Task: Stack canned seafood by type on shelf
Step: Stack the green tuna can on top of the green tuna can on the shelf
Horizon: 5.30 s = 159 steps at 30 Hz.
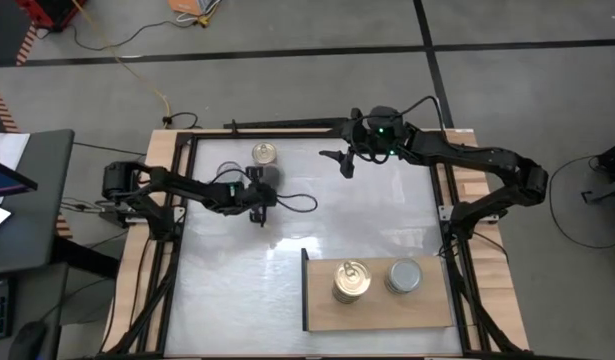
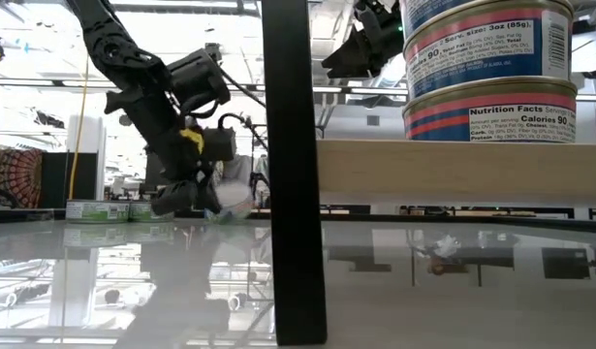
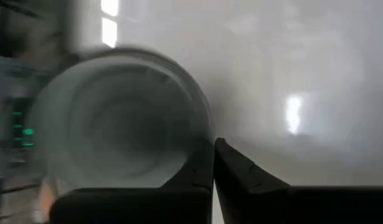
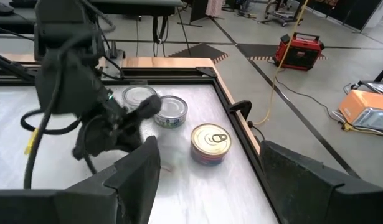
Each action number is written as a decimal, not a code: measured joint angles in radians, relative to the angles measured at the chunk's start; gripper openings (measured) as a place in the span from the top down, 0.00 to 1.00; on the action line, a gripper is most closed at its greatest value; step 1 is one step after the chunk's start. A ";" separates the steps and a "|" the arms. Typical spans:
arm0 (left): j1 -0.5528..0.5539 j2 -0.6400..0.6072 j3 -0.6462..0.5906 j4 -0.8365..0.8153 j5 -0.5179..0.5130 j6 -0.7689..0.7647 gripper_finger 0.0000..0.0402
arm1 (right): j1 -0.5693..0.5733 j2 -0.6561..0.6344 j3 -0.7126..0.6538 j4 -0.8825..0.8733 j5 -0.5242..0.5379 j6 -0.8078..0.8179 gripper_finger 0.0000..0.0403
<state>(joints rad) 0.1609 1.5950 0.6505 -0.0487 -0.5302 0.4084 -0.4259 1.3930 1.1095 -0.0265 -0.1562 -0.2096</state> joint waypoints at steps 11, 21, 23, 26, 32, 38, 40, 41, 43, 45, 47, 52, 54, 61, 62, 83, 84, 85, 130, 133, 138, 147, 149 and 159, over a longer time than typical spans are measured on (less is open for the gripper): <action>-0.079 -0.077 -0.004 -0.195 0.058 -0.204 1.00 | 0.001 0.000 0.000 -0.005 0.000 0.008 0.25; -0.167 -0.215 0.009 -0.259 0.003 -0.284 1.00 | 0.000 0.000 0.000 -0.004 0.000 0.012 0.25; -0.168 -0.233 0.009 -0.248 -0.006 -0.282 1.00 | 0.000 0.000 0.000 -0.004 0.000 0.018 0.25; -0.166 -0.239 0.009 -0.206 -0.021 -0.259 1.00 | 0.000 0.000 0.000 -0.002 0.000 0.018 0.25; -0.159 -0.194 0.010 -0.159 -0.067 -0.225 0.98 | 0.000 0.000 0.000 0.001 0.000 0.018 0.25; -0.154 -0.154 0.010 -0.126 -0.045 -0.253 0.77 | 0.000 0.000 0.000 0.000 0.000 0.018 0.25; -0.154 -0.155 0.010 -0.124 -0.053 -0.260 0.69 | 0.000 0.000 0.000 0.000 0.000 0.018 0.25; -0.154 -0.155 0.010 -0.121 -0.055 -0.261 0.64 | 0.000 0.000 0.000 0.000 0.000 0.018 0.25; -0.155 -0.155 0.010 -0.121 -0.055 -0.261 0.58 | 0.000 0.000 0.000 0.000 0.000 0.018 0.25; -0.155 -0.155 0.010 -0.122 -0.055 -0.253 0.54 | 0.000 0.000 0.000 0.000 0.000 0.019 0.25; -0.155 -0.155 0.010 -0.125 -0.054 -0.232 0.52 | 0.001 0.000 0.000 0.000 0.000 0.019 0.25; -0.131 -0.155 -0.015 -0.111 -0.053 -0.174 0.53 | 0.015 0.000 0.000 0.004 0.000 0.019 0.25; -0.117 -0.155 -0.042 -0.100 -0.053 -0.160 0.55 | 0.018 0.000 0.000 0.004 0.000 0.018 0.25; -0.112 -0.156 -0.108 -0.045 -0.051 -0.128 0.69 | 0.020 0.000 0.000 0.009 0.000 0.018 0.25; -0.109 -0.157 -0.119 -0.031 -0.051 -0.122 0.72 | 0.019 0.000 0.000 0.009 0.000 0.018 0.25; -0.154 -0.154 -0.121 -0.132 0.047 -0.301 1.00 | 0.020 0.000 0.000 0.003 0.000 0.018 0.25; -0.159 -0.151 -0.121 -0.133 0.043 -0.305 1.00 | 0.020 0.000 0.000 0.003 0.000 0.018 0.25; -0.164 -0.154 -0.117 -0.156 0.049 -0.306 1.00 | 0.020 0.000 0.000 0.003 0.000 0.018 0.25; -0.174 -0.175 -0.050 -0.077 0.021 -0.403 0.97 | 0.027 0.000 0.000 -0.005 0.000 0.025 0.25; -0.174 -0.169 -0.047 -0.124 0.041 -0.449 0.99 | 0.027 0.000 0.000 -0.005 0.000 0.025 0.25; -0.182 -0.170 -0.048 -0.159 0.042 -0.494 1.00 | 0.026 0.000 0.000 -0.005 0.000 0.025 0.25; -0.194 -0.169 -0.049 -0.201 0.063 -0.516 1.00 | 0.026 0.000 0.000 -0.009 0.000 0.026 0.25; -0.194 -0.168 -0.049 -0.212 0.068 -0.524 1.00 | 0.026 0.000 0.000 -0.011 0.000 0.026 0.25; -0.197 -0.171 -0.054 -0.287 0.100 -0.563 1.00 | 0.026 0.000 0.000 -0.013 0.000 0.027 0.25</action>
<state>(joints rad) -0.0364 1.4239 0.5961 -0.3355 -0.4300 -0.1549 -0.3996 1.3933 1.1091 -0.0391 -0.1564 -0.1831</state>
